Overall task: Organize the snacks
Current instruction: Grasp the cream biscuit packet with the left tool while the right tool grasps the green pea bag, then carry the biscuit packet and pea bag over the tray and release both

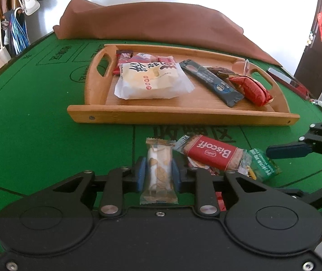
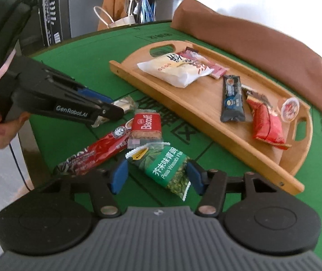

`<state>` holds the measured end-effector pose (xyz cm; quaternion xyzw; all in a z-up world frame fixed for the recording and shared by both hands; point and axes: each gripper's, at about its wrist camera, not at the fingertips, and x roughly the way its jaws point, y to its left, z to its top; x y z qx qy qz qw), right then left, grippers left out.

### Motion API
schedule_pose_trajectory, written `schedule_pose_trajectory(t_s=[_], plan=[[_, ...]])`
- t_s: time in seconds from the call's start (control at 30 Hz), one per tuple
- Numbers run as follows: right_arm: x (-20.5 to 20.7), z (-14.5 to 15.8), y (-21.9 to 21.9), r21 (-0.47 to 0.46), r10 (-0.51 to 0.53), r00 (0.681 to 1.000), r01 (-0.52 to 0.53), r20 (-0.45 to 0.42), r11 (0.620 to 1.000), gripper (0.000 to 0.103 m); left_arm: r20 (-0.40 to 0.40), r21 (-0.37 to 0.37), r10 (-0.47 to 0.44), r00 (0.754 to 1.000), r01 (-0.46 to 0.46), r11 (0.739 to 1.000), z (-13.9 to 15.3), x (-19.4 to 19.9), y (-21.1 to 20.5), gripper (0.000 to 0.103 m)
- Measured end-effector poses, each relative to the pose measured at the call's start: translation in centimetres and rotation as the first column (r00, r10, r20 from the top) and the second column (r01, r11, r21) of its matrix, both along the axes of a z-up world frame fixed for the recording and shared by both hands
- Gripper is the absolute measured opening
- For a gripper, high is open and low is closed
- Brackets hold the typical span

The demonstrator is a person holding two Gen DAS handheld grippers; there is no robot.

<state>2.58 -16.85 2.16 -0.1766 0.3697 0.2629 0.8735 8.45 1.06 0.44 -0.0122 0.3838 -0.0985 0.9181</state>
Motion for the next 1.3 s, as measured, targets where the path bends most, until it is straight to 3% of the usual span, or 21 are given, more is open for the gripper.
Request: schedule_pose_trajectory(t_s=[0.1,0.27,0.37,0.4,0.6,0.97,1.3], plan=[[0.3,-0.1,0.0,-0.006,-0.016,1.000,0.016,0.014,1.000,0.078,0.011,0.020,0.004,1.000,-0.004,1.000,-0.1,0.0,-0.4,0.038],[1.6,-0.8,0.2,0.020,-0.060,0.998,0.060,-0.005,0.998,0.080,0.029,0.055,0.002,1.000,-0.004,0.998,-0.3,0.2,-1.1,0.042],[2.0,-1.5,0.4,0.034,-0.082,0.996,0.083,-0.029,0.996,0.077,0.043,0.071,0.005,0.999,-0.008,0.997,-0.5,0.1,-1.4,0.036],[1.9,-1.6,0.3,0.047,-0.087,0.996,0.089,-0.032,0.995,0.069,0.047,0.071,0.002,0.999,-0.006,0.997,-0.5,0.0,-1.5,0.021],[1.5,-0.4,-0.2,0.088,-0.141,0.989,0.144,-0.037,0.986,0.057,0.039,0.043,-0.008,0.999,0.007,0.999,0.0,-0.3,-1.3,0.021],[2.3,2.7,-2.7,0.139,-0.245,0.969,0.238,0.037,0.961,0.055,0.117,0.013,0.016,0.993,-0.017,1.000,3.8,1.0,-0.6,0.021],[7.8,4.4,-4.2,0.149,-0.348,0.935,0.335,0.072,0.930,0.055,0.166,-0.002,0.043,0.985,-0.043,0.999,6.4,6.4,-1.2,0.021]])
